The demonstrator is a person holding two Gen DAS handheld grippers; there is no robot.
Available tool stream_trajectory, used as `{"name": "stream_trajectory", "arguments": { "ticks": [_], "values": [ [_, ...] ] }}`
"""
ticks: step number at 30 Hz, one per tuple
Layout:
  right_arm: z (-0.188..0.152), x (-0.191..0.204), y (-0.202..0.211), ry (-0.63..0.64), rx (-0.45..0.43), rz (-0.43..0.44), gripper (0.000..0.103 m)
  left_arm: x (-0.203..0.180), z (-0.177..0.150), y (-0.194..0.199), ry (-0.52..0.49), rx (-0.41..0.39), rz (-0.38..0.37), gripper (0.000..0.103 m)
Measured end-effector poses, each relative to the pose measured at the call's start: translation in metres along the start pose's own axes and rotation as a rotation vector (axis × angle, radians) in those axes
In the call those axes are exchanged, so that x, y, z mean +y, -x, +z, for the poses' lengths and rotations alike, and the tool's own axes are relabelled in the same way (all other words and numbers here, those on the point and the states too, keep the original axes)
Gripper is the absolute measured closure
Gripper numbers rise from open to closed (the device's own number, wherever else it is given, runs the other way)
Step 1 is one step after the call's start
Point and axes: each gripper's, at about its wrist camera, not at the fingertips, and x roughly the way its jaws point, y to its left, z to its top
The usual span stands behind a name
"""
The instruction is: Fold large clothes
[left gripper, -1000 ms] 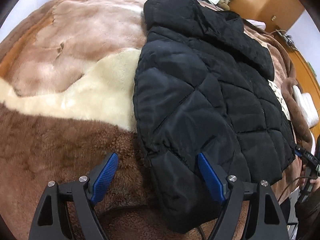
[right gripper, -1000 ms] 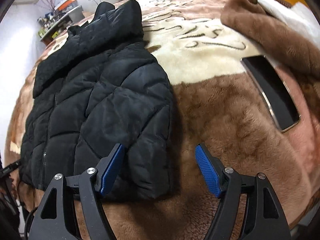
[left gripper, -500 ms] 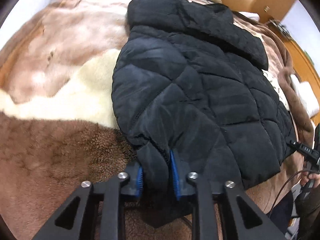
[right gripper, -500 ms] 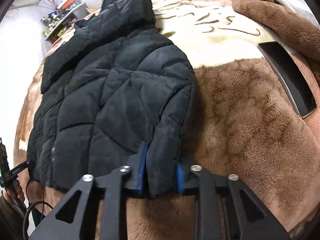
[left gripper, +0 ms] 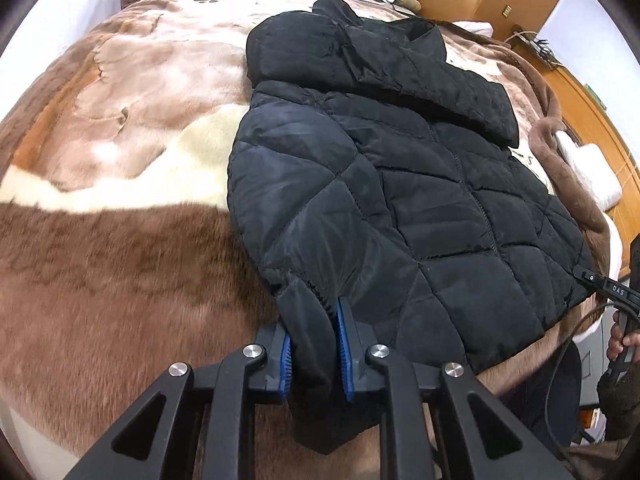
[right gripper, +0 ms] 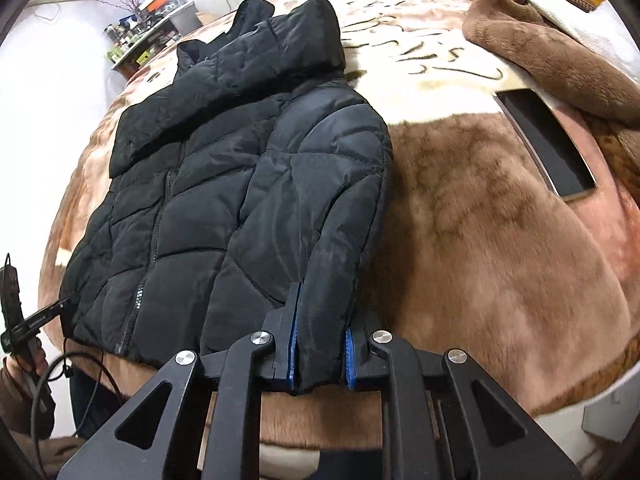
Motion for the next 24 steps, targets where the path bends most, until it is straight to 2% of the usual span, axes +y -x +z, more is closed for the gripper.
{"name": "stream_trajectory", "arguments": {
  "ticks": [11, 12, 14, 15, 17, 20, 22, 24],
  "values": [
    [-0.015, -0.009, -0.002, -0.013, 0.018, -0.011, 0.083, 0.003, -0.019, 0.002, 0.010, 0.012, -0.011, 0.083],
    [-0.015, -0.009, -0.001, -0.014, 0.016, -0.025, 0.082, 0.005, -0.018, 0.003, 0.014, 0.010, -0.009, 0.079],
    [-0.013, -0.008, 0.003, -0.002, 0.003, -0.077, 0.068, 0.012, -0.014, 0.004, 0.043, 0.001, -0.027, 0.076],
    [-0.012, -0.006, 0.007, 0.012, -0.010, -0.096, 0.064, 0.015, -0.011, 0.005, 0.064, -0.002, -0.046, 0.073],
    [-0.008, -0.004, 0.019, 0.030, -0.054, -0.121, 0.051, 0.017, -0.005, 0.012, 0.060, -0.029, -0.043, 0.068],
    [0.007, -0.002, 0.036, 0.038, -0.105, -0.123, 0.046, 0.015, 0.008, 0.027, 0.050, -0.080, -0.045, 0.059],
    [0.025, 0.002, 0.048, 0.045, -0.142, -0.112, 0.046, 0.014, 0.022, 0.038, 0.059, -0.124, -0.052, 0.041],
    [0.048, 0.010, 0.056, 0.058, -0.171, -0.087, 0.045, 0.017, 0.046, 0.051, 0.073, -0.182, -0.063, 0.036]
  ]
}}
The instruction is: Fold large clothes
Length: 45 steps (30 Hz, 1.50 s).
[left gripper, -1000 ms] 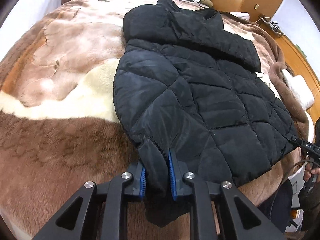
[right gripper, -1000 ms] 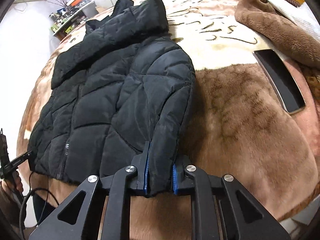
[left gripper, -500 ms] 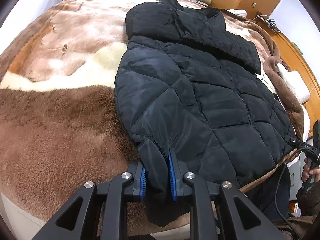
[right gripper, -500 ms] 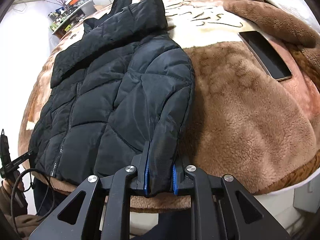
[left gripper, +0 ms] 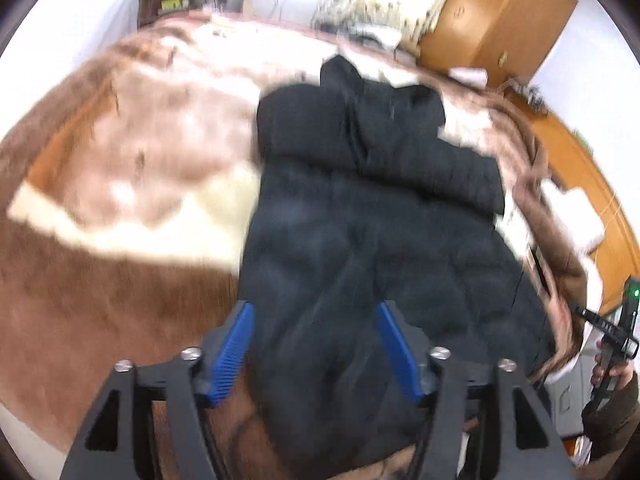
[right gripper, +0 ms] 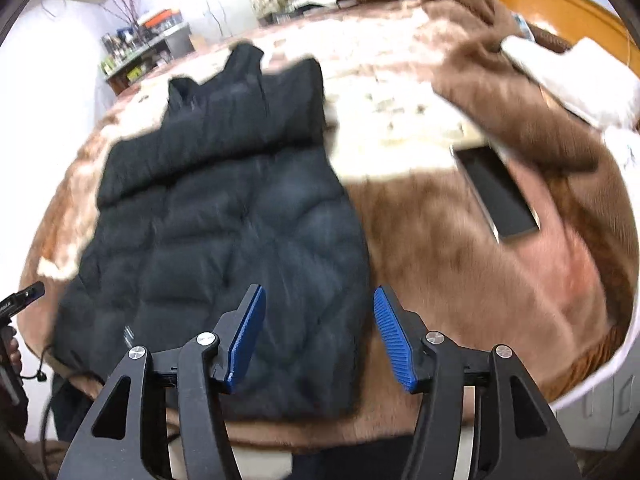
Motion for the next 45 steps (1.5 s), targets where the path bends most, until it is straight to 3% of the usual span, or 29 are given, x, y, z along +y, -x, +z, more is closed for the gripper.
{"name": "stream_trajectory", "arguments": {
  "ticks": [4, 9, 15, 19, 23, 27, 30, 34, 37, 41, 45],
  "values": [
    [0.058, 0.015, -0.003, 0.025, -0.055, 0.047, 0.044, 0.000, 0.058, 0.009, -0.002, -0.084, -0.018, 0.027],
    [0.139, 0.034, -0.034, 0.016, -0.097, 0.094, 0.043, -0.009, 0.144, -0.015, -0.040, -0.132, -0.021, 0.026],
    [0.232, 0.051, -0.102, -0.032, -0.086, 0.155, 0.043, -0.019, 0.236, -0.082, -0.040, -0.135, -0.035, 0.026],
    [0.285, 0.072, -0.144, 0.056, -0.111, 0.097, 0.043, -0.017, 0.283, -0.133, -0.038, -0.109, -0.006, 0.026],
    [0.332, 0.083, -0.191, 0.014, -0.108, 0.142, 0.043, -0.016, 0.330, -0.177, -0.036, -0.092, 0.017, 0.026],
    [0.371, 0.098, -0.232, 0.015, -0.126, 0.157, 0.043, -0.011, 0.377, -0.213, 0.028, -0.095, -0.006, 0.026],
    [0.402, 0.102, -0.269, -0.038, -0.104, 0.154, 0.043, -0.021, 0.412, -0.242, -0.004, -0.089, 0.011, 0.026],
    [0.425, 0.102, -0.311, -0.042, -0.046, 0.152, 0.043, -0.034, 0.452, -0.280, -0.043, -0.072, 0.039, 0.026],
    [0.429, 0.104, -0.340, -0.048, 0.073, 0.263, 0.043, -0.043, 0.477, -0.320, -0.088, -0.040, 0.117, 0.026],
    [0.411, 0.113, -0.359, 0.018, 0.164, 0.364, 0.049, -0.031, 0.484, -0.361, 0.017, -0.004, 0.149, 0.026],
    [0.386, 0.124, -0.355, 0.172, 0.192, 0.373, 0.052, -0.028, 0.474, -0.385, -0.012, 0.038, 0.204, 0.026]
  ]
}}
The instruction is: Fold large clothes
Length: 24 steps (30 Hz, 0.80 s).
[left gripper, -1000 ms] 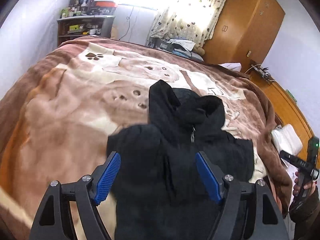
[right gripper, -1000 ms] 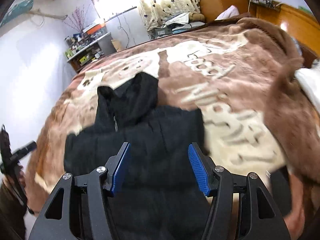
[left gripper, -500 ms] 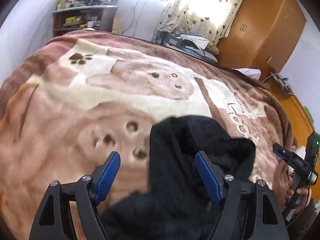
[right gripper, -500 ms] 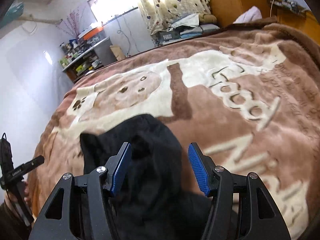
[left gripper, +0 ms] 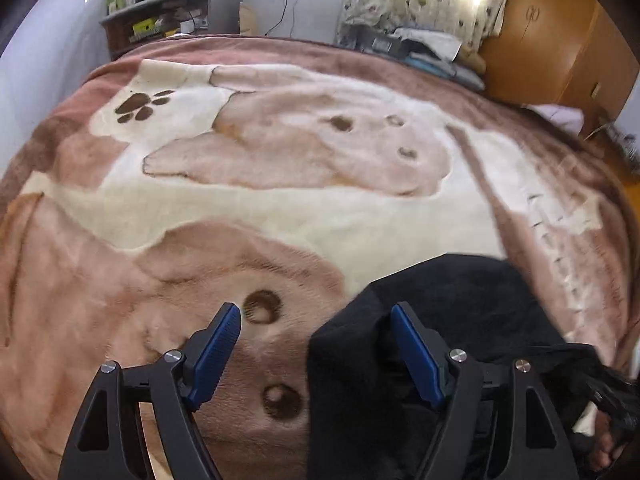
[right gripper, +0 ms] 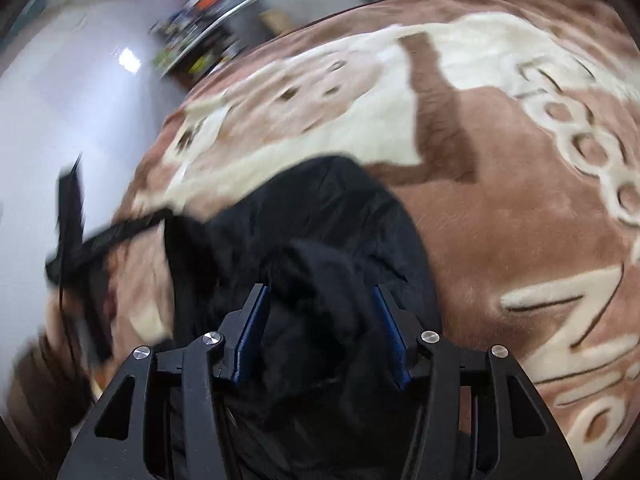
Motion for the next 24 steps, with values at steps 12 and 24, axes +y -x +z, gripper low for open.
{"name": "stream_trajectory", "arguments": {
  "ticks": [12, 24],
  "values": [
    [-0.033, -0.050, 0.022, -0.143, -0.011, -0.096, 0.055, 0.048, -0.066, -0.028, 0.001, 0.211, 0.057, 0.025],
    [0.022, -0.082, 0.039, -0.353, -0.177, -0.102, 0.055, 0.084, -0.015, 0.034, 0.115, -0.022, -0.119, 0.022]
  ]
}}
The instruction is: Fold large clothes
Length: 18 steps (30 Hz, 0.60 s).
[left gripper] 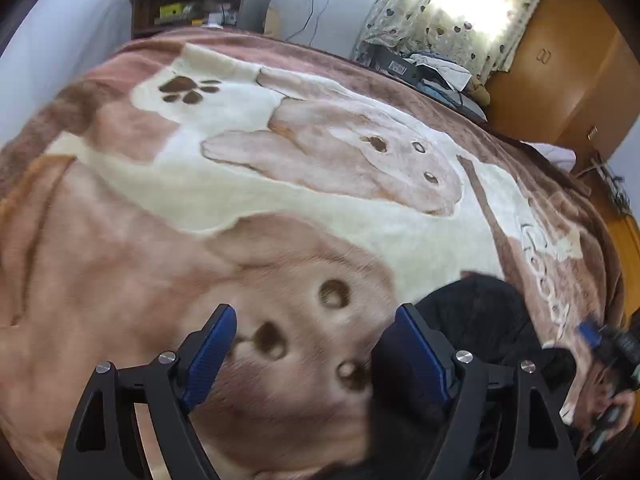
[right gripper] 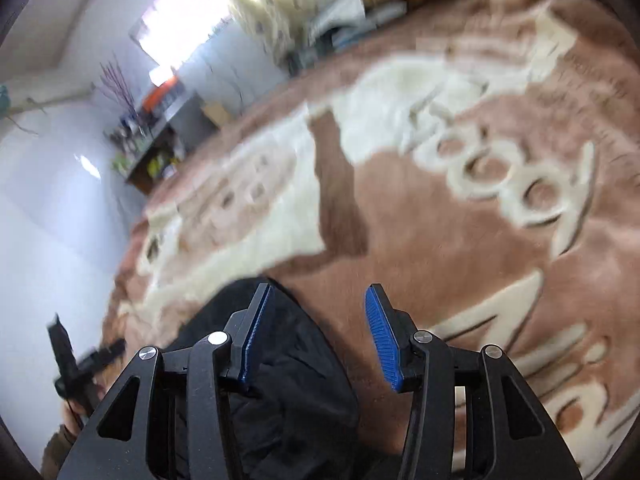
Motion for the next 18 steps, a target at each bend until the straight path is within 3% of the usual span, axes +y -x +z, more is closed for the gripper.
{"name": "stream_trajectory", "arguments": {
  "ticks": [3, 4, 6, 10, 15, 17, 18],
  "values": [
    [-0.010, 0.009, -0.038, 0.080, 0.132, 0.022, 0.055, -0.022, 0.000, -0.038, -0.069, 0.115, -0.050, 0.022],
    [-0.015, 0.012, -0.050, 0.107, 0.177, 0.022, 0.054, -0.030, -0.004, -0.053, -0.107, 0.155, -0.013, 0.022],
    [-0.020, 0.012, -0.058, 0.120, 0.175, 0.021, 0.054, -0.041, -0.012, -0.075, -0.144, 0.205, 0.004, 0.022],
    [-0.025, 0.004, -0.070, 0.106, 0.229, 0.111, 0.050, -0.049, -0.029, -0.099, -0.175, 0.269, -0.010, 0.022],
    [-0.030, 0.004, -0.085, 0.099, 0.289, 0.072, 0.046, -0.053, -0.036, -0.109, -0.162, 0.295, 0.021, 0.022],
    [-0.033, 0.005, -0.084, 0.086, 0.304, 0.090, 0.049, -0.054, -0.037, -0.108, -0.165, 0.308, 0.006, 0.031],
    [-0.034, 0.007, -0.082, 0.098, 0.299, 0.097, 0.057, -0.054, -0.036, -0.109, -0.165, 0.313, -0.008, 0.043]
  ]
}}
